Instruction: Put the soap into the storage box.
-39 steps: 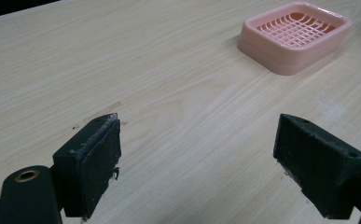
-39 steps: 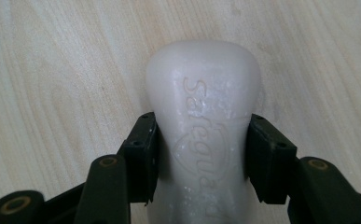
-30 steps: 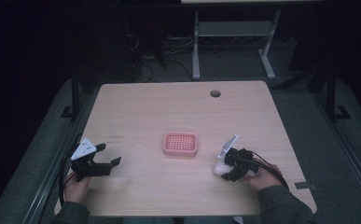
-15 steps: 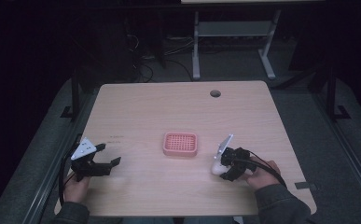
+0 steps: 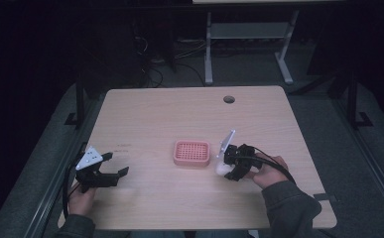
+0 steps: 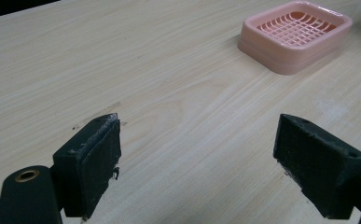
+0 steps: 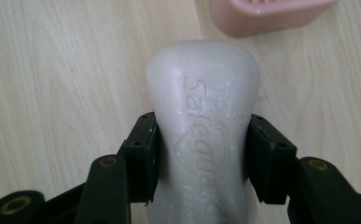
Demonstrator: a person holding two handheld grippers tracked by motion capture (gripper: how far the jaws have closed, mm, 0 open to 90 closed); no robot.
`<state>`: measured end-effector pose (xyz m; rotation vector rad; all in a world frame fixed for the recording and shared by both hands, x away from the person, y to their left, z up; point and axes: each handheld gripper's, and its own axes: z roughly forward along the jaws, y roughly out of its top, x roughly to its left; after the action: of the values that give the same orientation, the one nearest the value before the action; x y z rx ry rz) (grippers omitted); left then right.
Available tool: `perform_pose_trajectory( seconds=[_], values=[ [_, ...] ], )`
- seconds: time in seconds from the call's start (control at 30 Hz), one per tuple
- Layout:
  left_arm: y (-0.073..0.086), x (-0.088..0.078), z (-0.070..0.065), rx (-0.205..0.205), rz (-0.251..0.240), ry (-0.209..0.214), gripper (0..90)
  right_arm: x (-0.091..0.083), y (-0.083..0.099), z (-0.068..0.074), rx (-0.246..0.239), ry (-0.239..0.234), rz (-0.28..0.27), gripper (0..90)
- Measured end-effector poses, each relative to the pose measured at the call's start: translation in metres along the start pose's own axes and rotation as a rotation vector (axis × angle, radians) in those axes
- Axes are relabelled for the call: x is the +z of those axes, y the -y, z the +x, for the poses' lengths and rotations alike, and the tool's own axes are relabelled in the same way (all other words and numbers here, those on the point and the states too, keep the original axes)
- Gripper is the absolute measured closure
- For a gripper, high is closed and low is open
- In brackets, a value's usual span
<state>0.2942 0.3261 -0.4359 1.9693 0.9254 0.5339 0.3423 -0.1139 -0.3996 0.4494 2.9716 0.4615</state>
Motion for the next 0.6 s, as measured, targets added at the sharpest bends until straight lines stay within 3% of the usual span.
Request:
perform_pose_trajectory(
  seconds=[0.23,0.6],
  values=[
    [0.000,0.000,0.000,0.003,0.009,-0.002,14.4,-0.002,-0.021,-0.008,-0.022,-0.008,-0.009,48.9],
    [0.000,0.001,-0.001,0.005,0.009,0.000,14.4,0.007,-0.036,-0.017,-0.033,-0.042,-0.003,48.9]
  ],
)
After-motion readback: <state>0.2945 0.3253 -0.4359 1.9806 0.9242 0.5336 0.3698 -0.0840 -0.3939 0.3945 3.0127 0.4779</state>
